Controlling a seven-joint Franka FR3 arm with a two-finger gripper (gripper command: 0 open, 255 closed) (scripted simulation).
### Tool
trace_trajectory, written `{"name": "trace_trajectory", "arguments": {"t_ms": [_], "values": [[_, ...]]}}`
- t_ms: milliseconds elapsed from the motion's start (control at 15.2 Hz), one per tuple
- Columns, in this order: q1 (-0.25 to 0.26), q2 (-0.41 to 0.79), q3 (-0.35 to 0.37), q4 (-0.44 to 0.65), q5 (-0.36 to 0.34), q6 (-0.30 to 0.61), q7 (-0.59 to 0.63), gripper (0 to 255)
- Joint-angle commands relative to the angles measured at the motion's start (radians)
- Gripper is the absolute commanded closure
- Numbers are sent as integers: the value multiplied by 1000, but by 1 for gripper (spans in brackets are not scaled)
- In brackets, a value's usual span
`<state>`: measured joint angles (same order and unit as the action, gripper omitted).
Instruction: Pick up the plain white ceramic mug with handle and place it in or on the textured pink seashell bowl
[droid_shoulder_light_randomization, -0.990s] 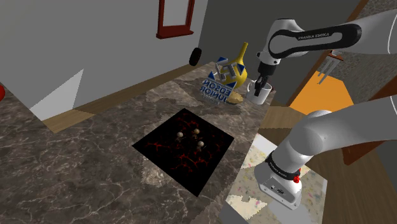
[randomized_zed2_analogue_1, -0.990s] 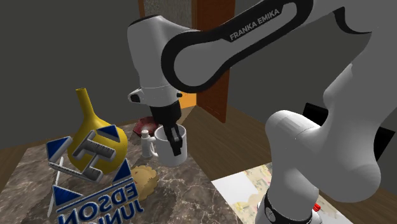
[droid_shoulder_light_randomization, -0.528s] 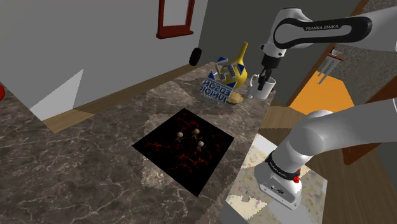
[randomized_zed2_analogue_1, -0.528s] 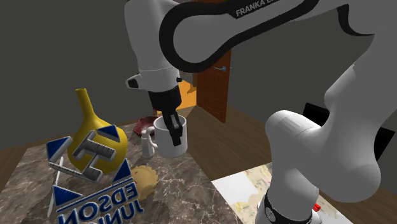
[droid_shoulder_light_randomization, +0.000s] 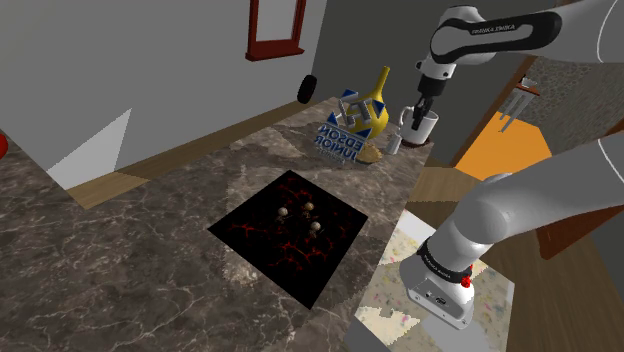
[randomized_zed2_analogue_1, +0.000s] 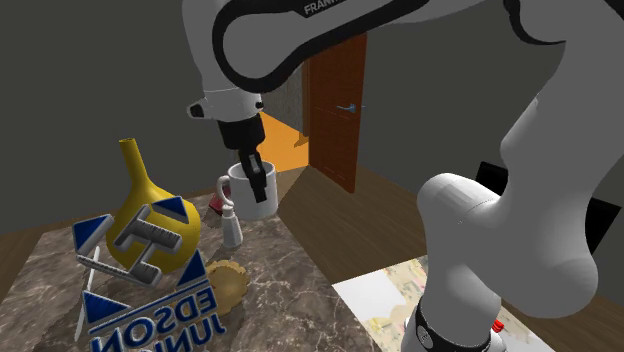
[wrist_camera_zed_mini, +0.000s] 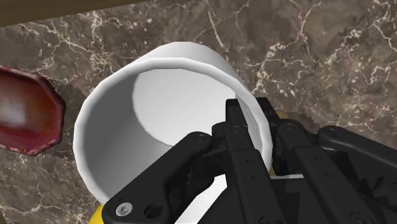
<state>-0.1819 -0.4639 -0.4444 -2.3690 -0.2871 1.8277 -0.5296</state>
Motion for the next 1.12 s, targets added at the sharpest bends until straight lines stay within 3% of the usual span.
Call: {"name": "trace_trajectory", "arguments": {"t_ms": [0,330,660,1056], "values": [[0,66,-40,58,4,15,-50,255],[0,241,-137,226,54,32,-185,255],[-20,444,-219,421,158,28,-340,255],[-124,721,-260,711,333,-31,-526,255]]}}
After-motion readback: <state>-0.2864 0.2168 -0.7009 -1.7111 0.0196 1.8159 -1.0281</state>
